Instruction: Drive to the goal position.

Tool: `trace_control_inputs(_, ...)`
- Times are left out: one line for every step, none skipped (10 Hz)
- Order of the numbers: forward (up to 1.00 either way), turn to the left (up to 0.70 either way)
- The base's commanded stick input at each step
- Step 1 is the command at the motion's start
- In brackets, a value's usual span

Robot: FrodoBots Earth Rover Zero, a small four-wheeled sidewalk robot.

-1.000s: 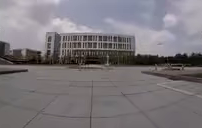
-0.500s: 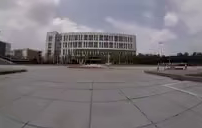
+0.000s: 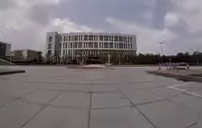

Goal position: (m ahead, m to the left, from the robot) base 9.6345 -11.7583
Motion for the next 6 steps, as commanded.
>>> trace_control_inputs(0.50, -0.02)
trace_control_inputs(0.50, -0.09)
trace_control_inputs(0.50, -0.48)
trace_control_inputs(0.50, -0.52)
trace_control_inputs(0.50, -0.52)
trace_control_inputs(0.50, -0.52)
